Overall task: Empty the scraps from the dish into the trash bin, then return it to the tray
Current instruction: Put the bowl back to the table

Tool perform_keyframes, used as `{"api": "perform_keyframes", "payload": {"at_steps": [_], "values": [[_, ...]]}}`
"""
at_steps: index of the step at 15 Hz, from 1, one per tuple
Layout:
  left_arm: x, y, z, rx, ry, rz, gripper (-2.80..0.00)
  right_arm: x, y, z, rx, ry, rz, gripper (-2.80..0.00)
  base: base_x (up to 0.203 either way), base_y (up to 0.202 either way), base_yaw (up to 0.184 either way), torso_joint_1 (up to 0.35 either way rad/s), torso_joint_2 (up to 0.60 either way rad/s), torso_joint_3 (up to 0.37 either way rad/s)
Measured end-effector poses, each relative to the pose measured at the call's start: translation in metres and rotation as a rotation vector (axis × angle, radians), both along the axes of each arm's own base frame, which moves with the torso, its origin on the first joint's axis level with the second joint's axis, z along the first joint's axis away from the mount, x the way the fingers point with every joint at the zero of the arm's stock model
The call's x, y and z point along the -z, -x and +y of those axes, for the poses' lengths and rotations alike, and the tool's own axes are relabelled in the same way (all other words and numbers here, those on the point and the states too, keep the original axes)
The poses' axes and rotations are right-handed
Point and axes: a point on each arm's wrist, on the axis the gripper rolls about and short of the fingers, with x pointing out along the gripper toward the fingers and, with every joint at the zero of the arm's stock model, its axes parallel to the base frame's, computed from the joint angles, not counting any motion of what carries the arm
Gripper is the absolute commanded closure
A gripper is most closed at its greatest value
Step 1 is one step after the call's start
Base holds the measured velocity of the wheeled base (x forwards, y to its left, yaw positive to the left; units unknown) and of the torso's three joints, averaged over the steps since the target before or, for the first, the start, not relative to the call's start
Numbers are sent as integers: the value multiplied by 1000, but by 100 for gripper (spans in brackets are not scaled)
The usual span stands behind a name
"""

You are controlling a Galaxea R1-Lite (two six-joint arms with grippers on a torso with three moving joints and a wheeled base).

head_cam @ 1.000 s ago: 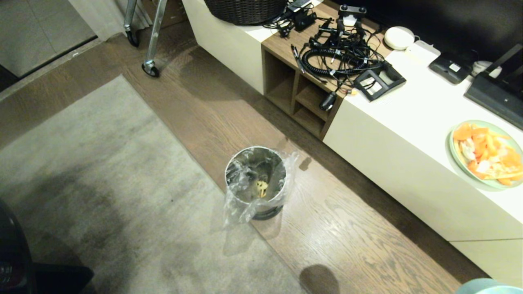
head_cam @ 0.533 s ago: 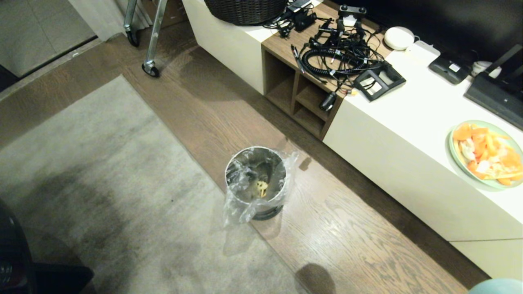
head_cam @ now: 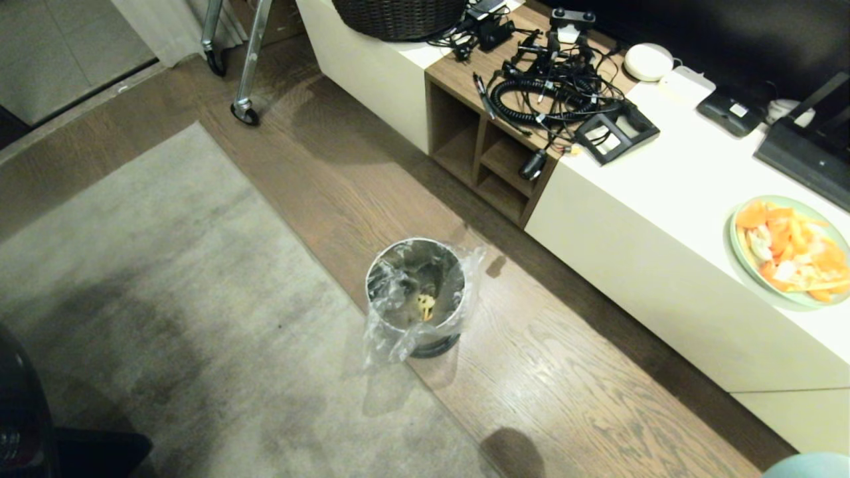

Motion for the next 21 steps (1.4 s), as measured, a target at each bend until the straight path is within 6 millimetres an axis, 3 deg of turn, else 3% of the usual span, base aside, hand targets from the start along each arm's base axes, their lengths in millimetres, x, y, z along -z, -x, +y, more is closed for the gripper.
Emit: {"api": "perform_keyframes", "payload": {"at_steps": [12, 21], "values": [[0, 0, 0, 0, 0, 0, 0, 0, 0, 0, 1, 3, -1, 0, 0, 0, 0, 0, 0, 0], [0, 0, 0, 0, 1, 0, 0, 0, 0, 0, 1, 7, -1, 0, 0, 0, 0, 2, 3, 177]]}}
